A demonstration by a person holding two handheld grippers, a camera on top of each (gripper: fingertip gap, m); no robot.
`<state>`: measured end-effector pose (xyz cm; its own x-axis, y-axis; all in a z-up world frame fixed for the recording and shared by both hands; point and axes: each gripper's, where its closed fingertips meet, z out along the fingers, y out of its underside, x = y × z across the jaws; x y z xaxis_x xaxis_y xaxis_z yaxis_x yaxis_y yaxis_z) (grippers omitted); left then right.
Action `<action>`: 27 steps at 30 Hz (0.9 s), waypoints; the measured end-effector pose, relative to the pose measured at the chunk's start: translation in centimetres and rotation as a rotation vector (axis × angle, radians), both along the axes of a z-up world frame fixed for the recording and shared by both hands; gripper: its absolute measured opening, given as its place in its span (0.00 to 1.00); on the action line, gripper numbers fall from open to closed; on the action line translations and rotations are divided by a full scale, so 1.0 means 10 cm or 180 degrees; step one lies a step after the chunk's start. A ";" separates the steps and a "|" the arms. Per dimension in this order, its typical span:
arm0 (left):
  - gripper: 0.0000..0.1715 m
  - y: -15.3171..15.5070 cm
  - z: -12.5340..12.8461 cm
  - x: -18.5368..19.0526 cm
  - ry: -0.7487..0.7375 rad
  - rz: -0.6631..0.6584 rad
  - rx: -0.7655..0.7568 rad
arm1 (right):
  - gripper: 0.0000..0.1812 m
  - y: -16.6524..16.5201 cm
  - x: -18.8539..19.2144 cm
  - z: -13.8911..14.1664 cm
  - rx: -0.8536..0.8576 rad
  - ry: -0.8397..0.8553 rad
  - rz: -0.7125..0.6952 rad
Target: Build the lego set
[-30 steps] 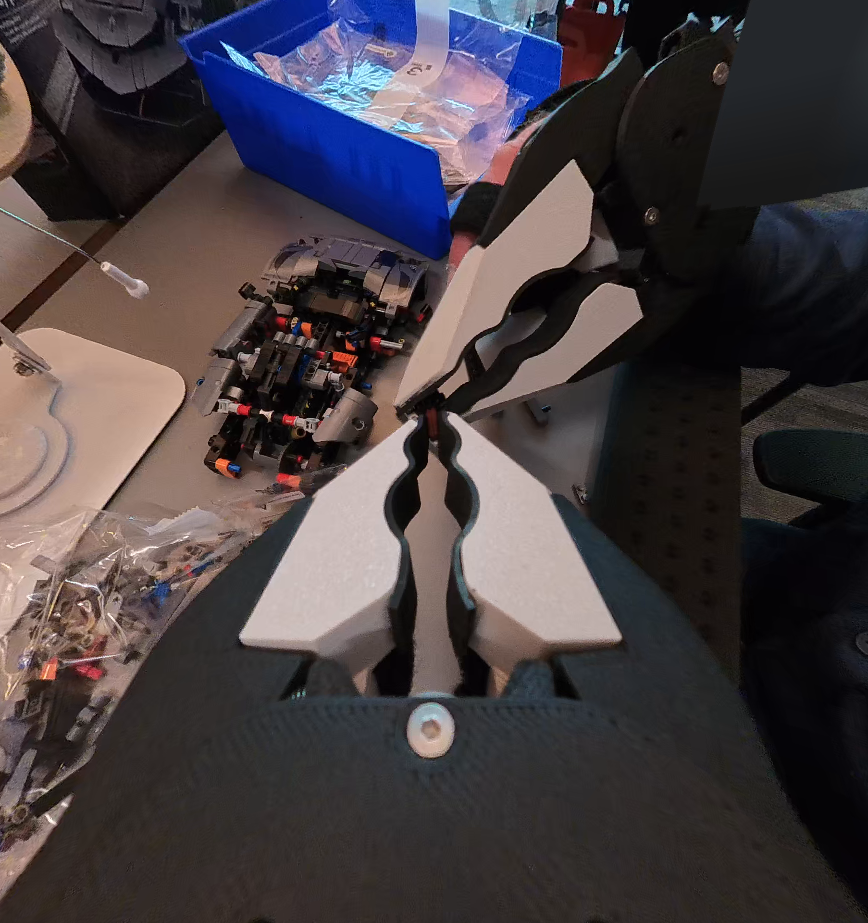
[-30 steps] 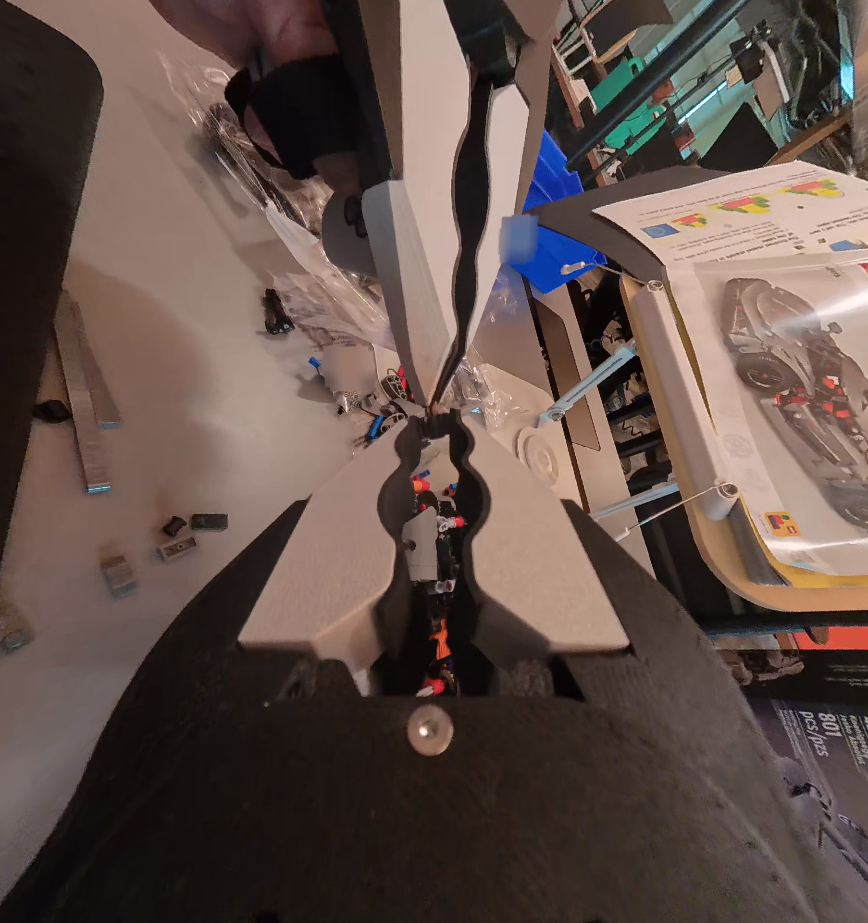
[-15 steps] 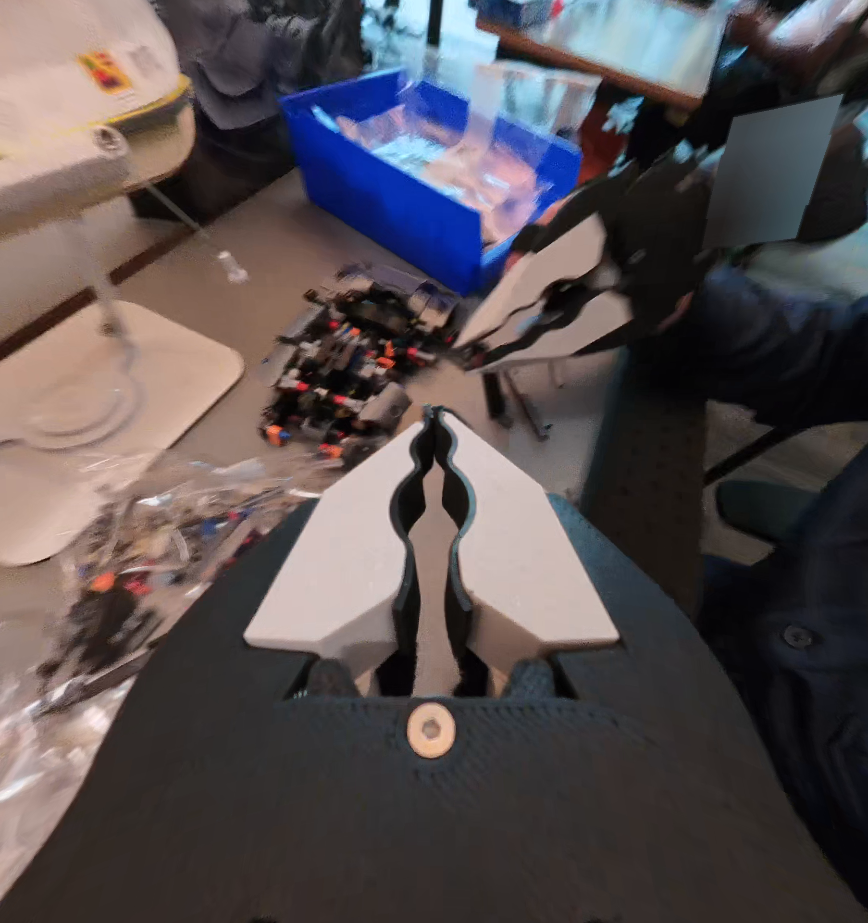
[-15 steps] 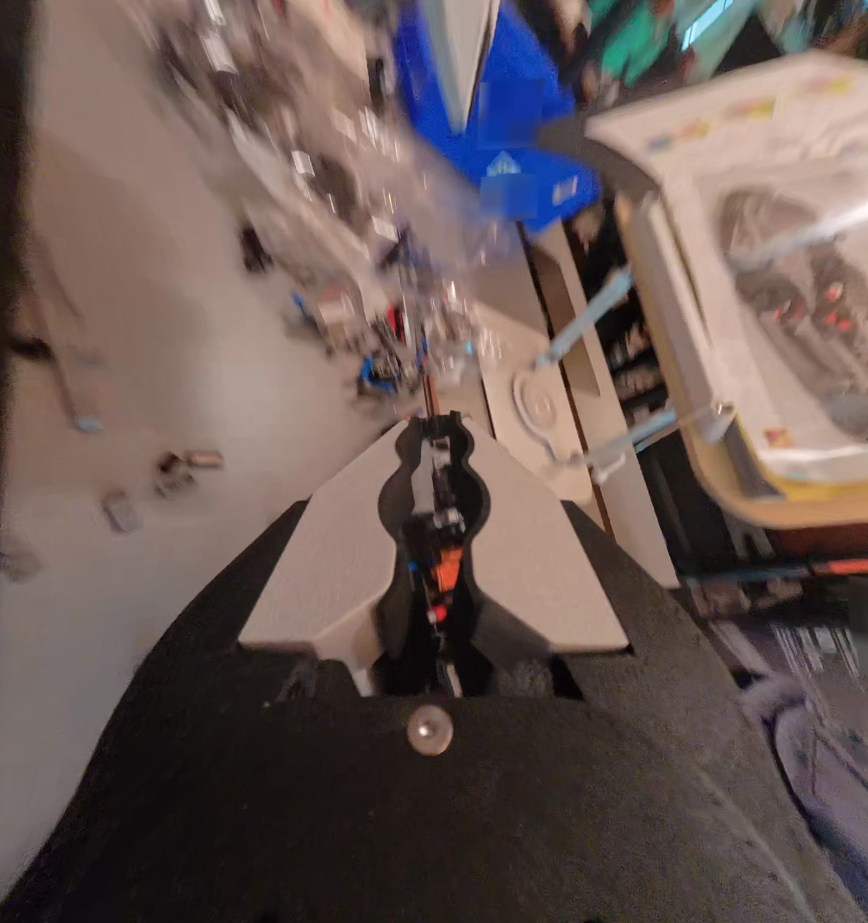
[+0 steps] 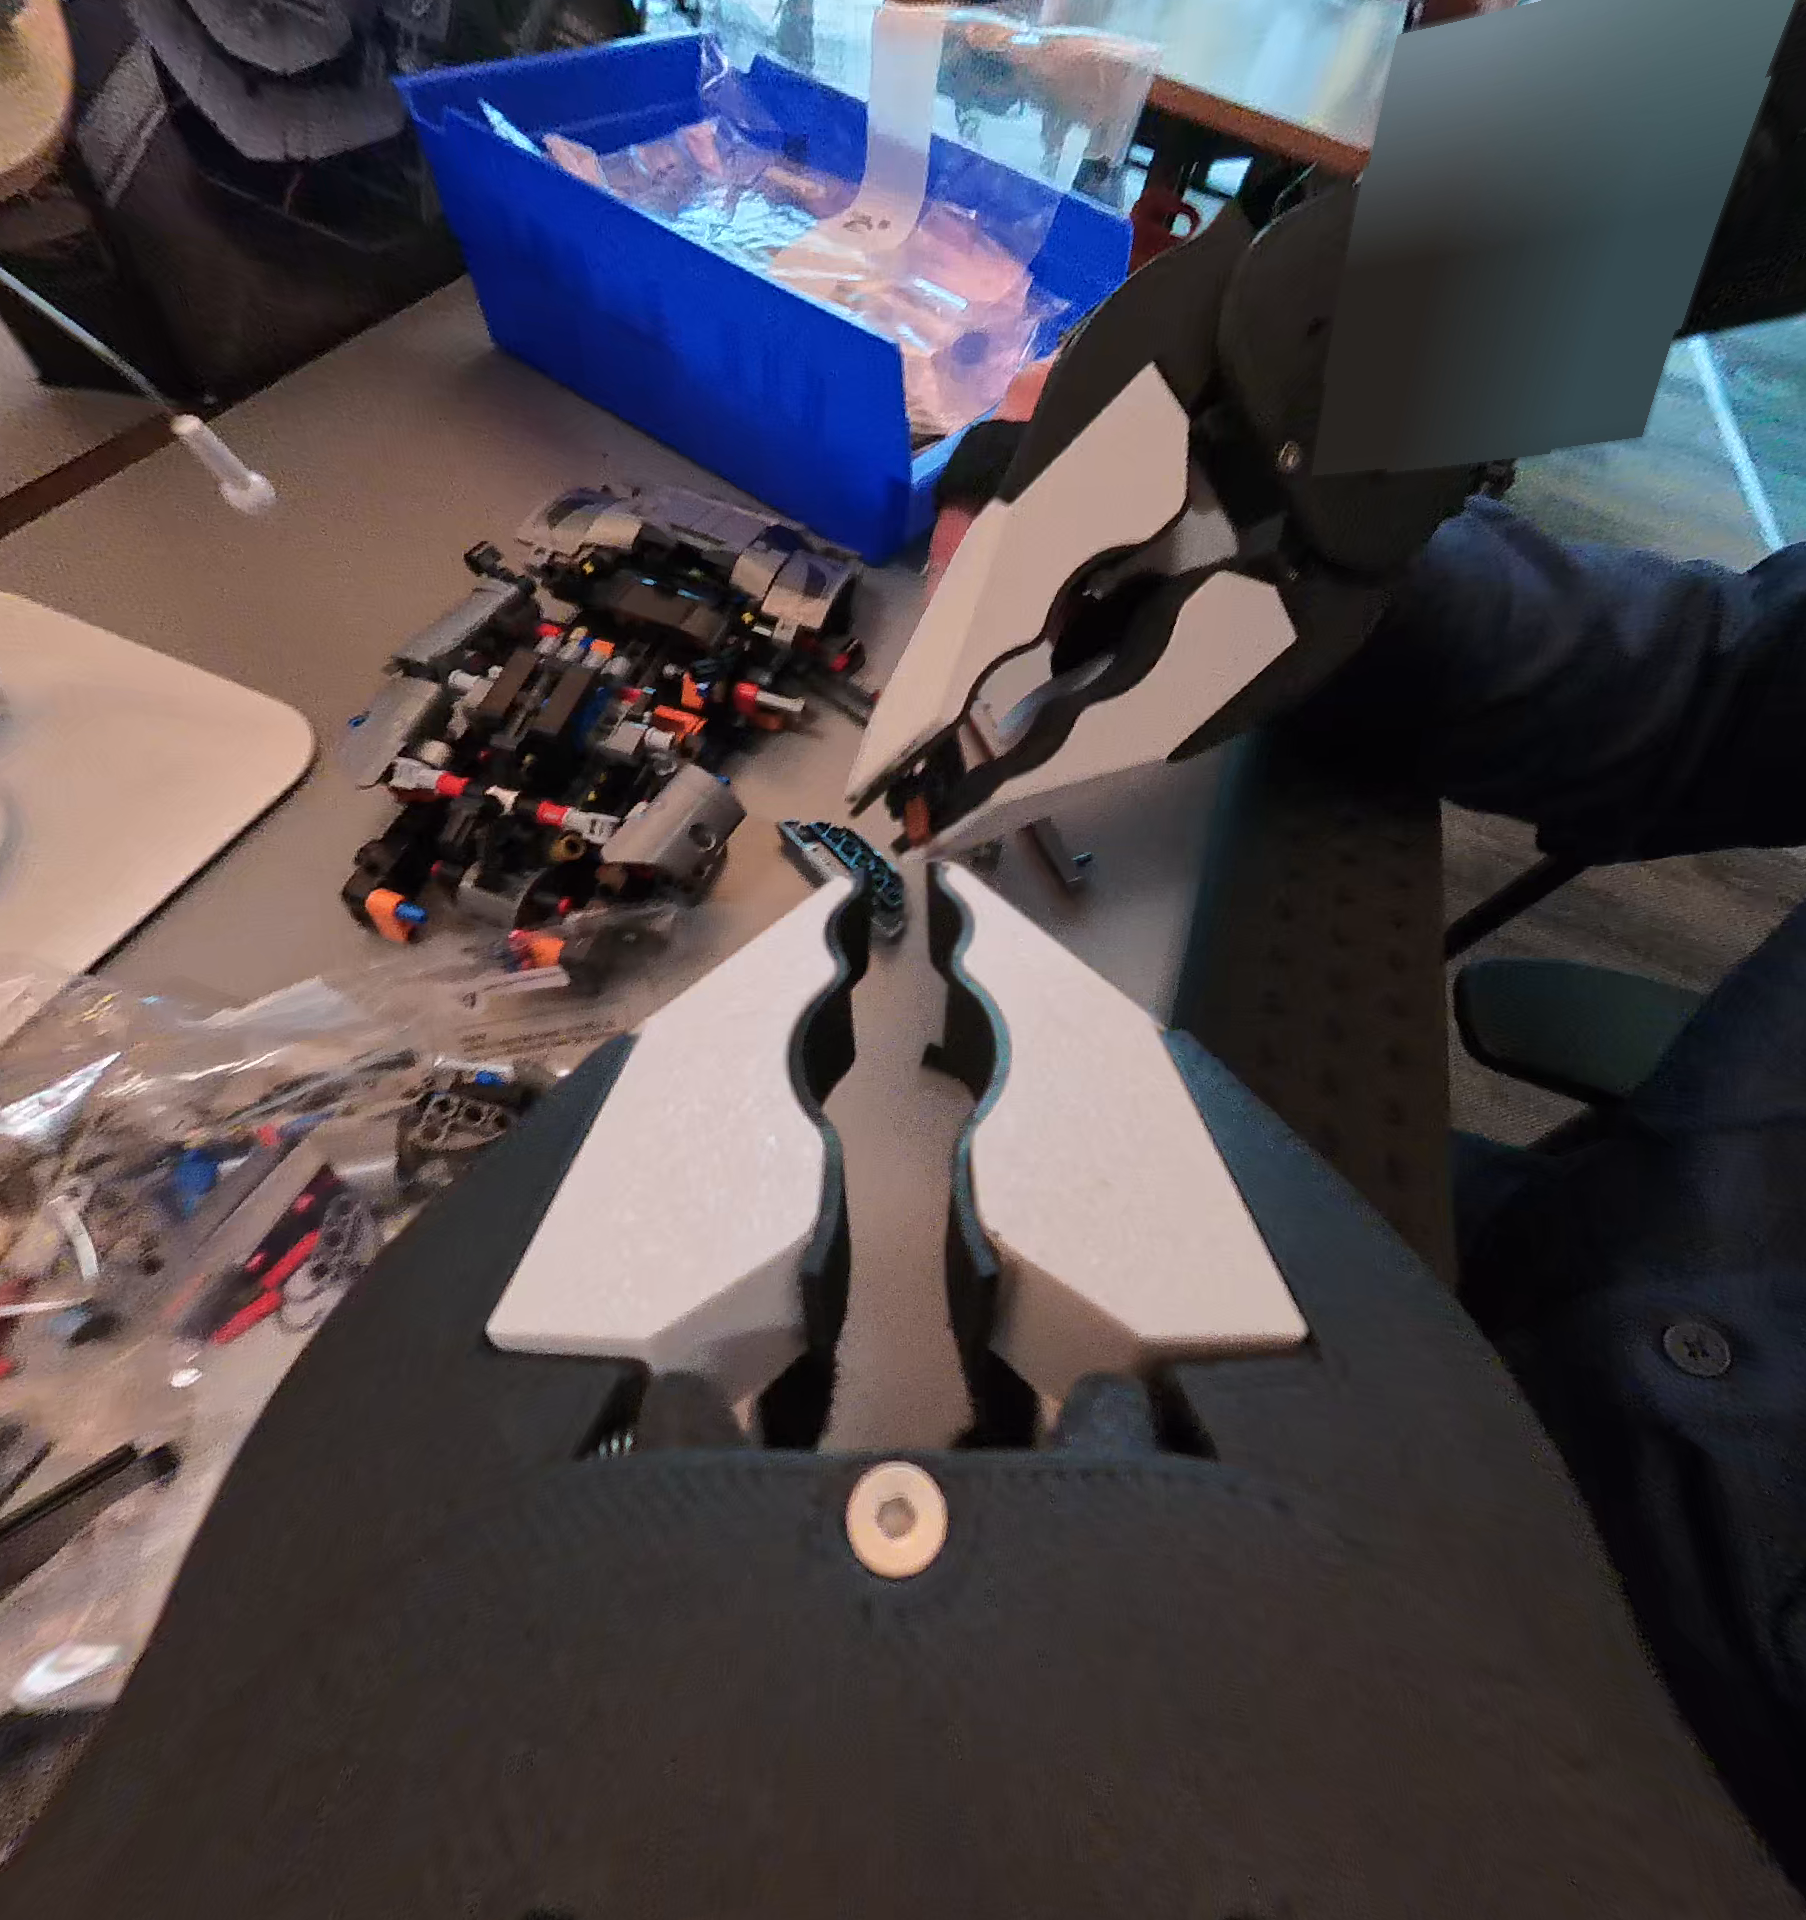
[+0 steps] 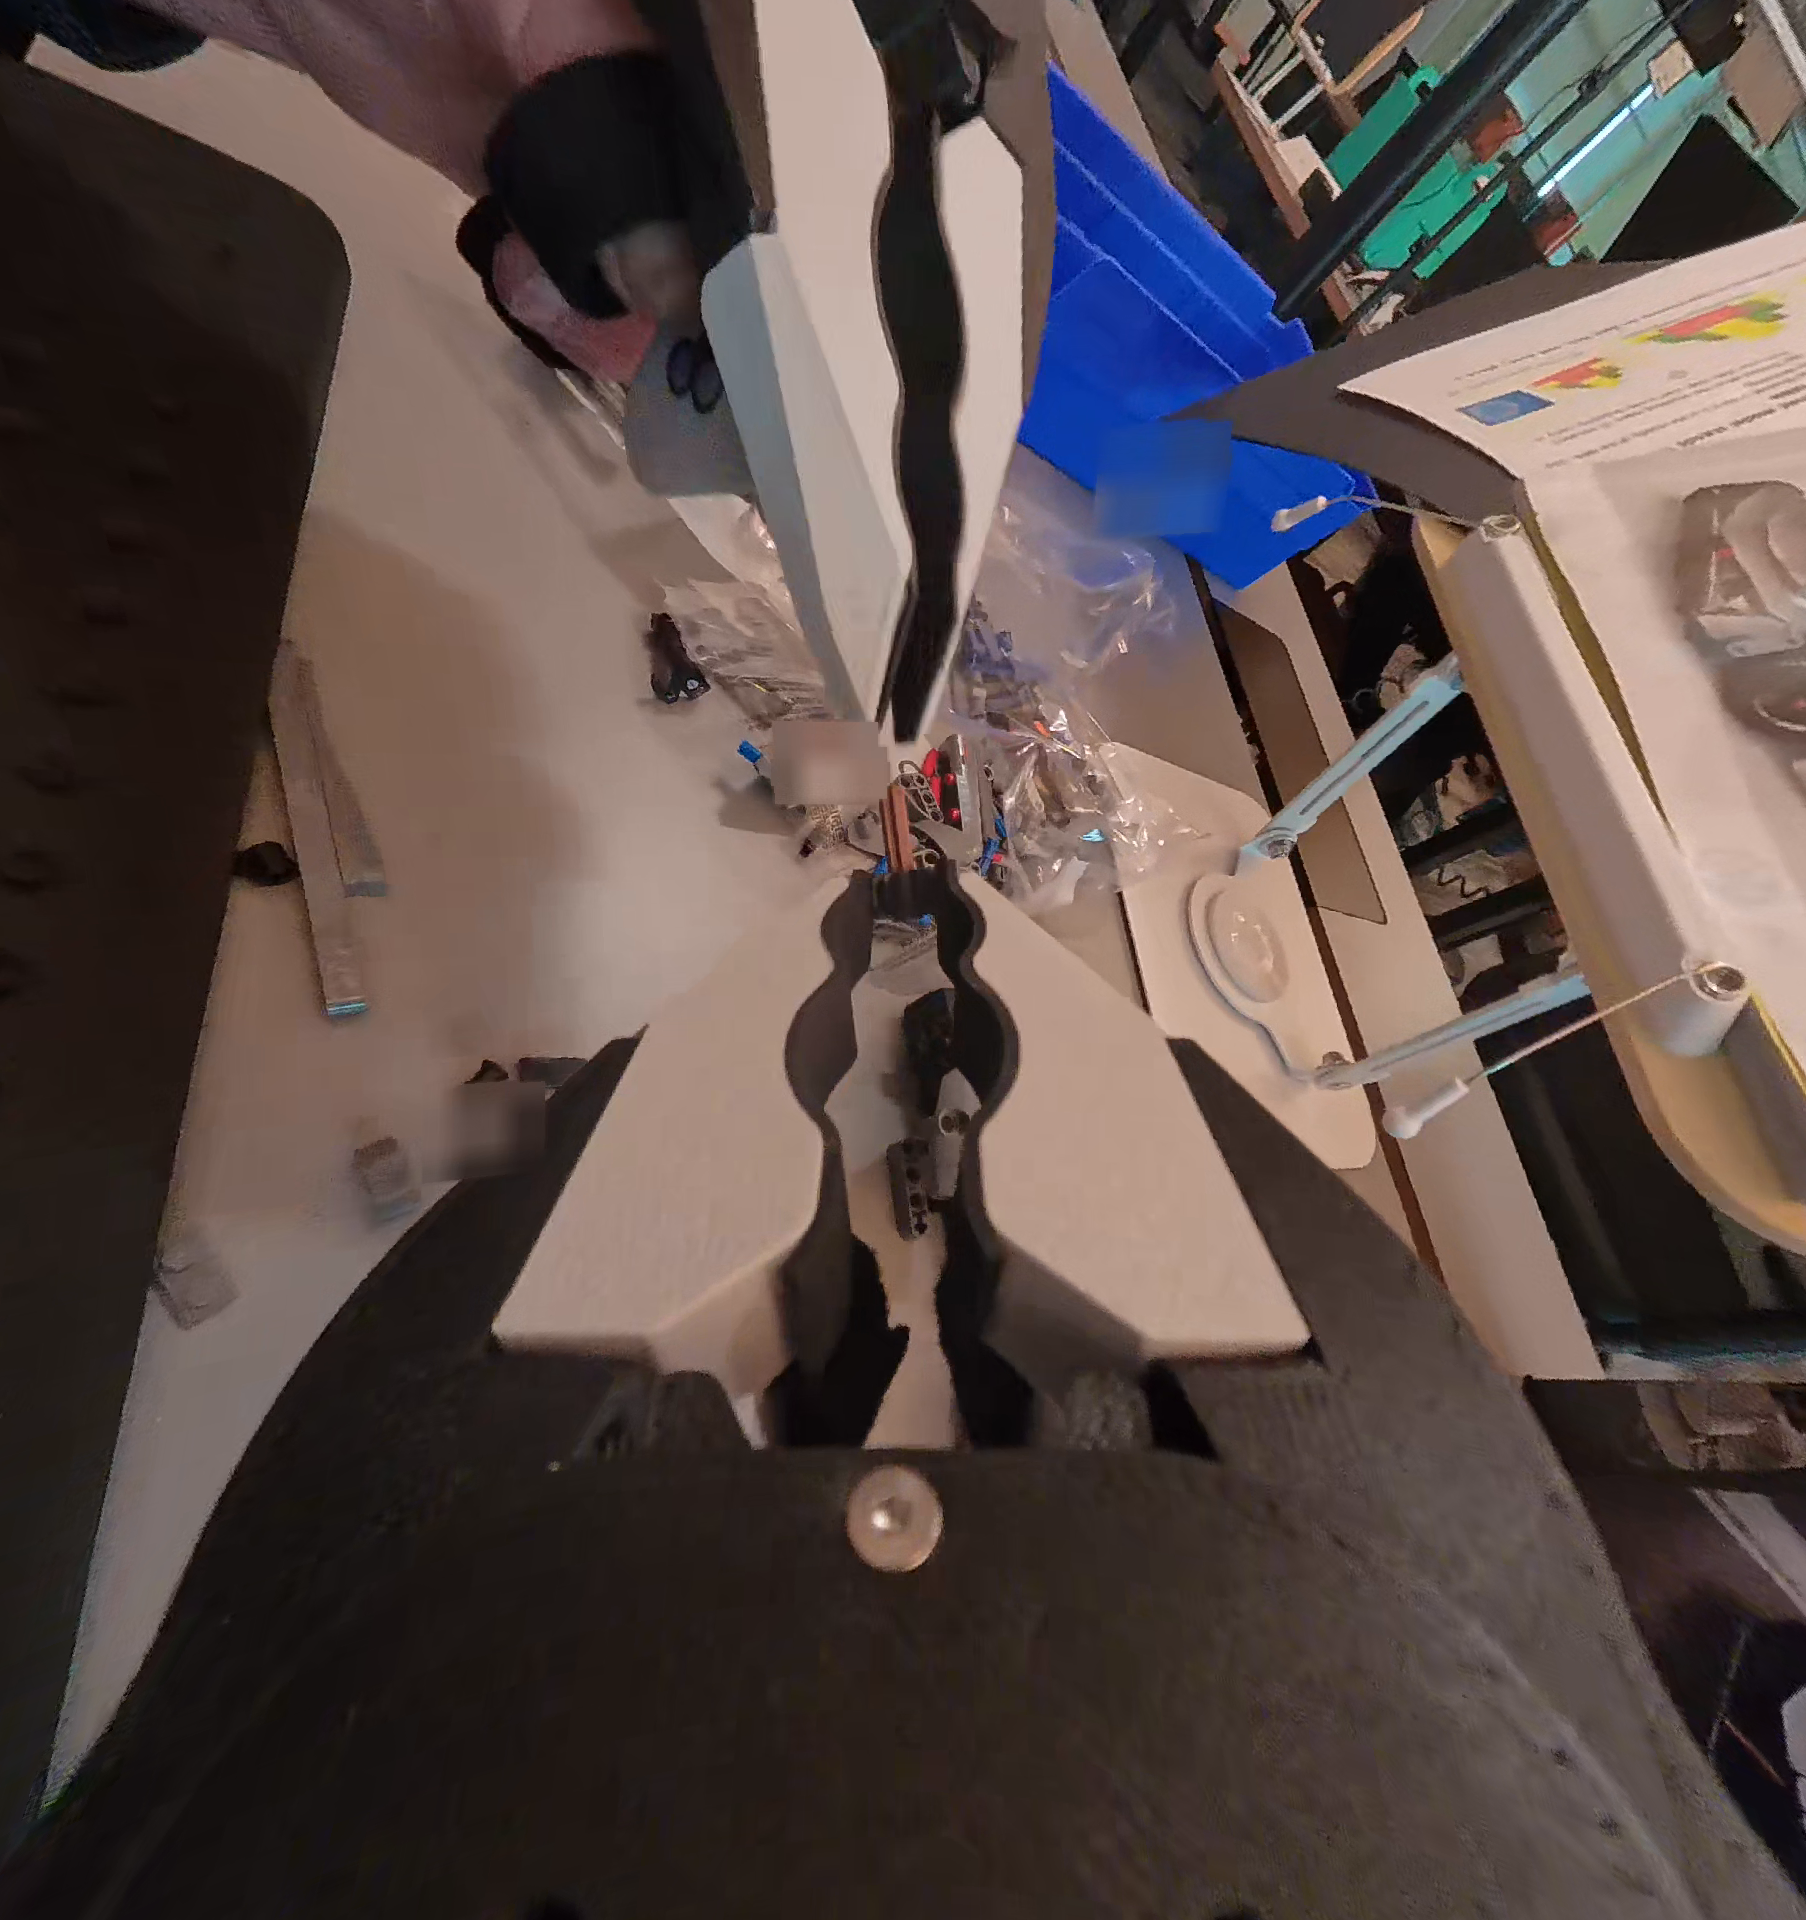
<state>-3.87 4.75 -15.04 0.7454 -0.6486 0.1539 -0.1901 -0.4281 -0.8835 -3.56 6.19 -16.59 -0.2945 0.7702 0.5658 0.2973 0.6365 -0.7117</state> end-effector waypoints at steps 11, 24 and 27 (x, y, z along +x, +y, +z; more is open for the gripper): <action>0.01 0.09 -0.14 0.19 -0.0038 -0.0022 -0.0037 | 0.06 -0.01 0.02 -0.01 0.0263 0.0041 -0.0035; 0.01 0.12 -0.14 0.21 -0.0048 0.0085 0.0091 | 0.08 0.00 0.00 -0.04 0.0688 0.0031 -0.0171; 0.00 0.13 -0.21 0.23 0.0170 0.0135 0.0033 | 0.07 0.03 -0.01 -0.12 0.0940 -0.0095 -0.0256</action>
<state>-1.60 6.01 -17.11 0.7792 -0.6177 0.1067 -0.2189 -0.4277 -0.8770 -3.68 6.52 -17.80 -0.2591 0.5953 0.7606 0.3731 0.7880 -0.4897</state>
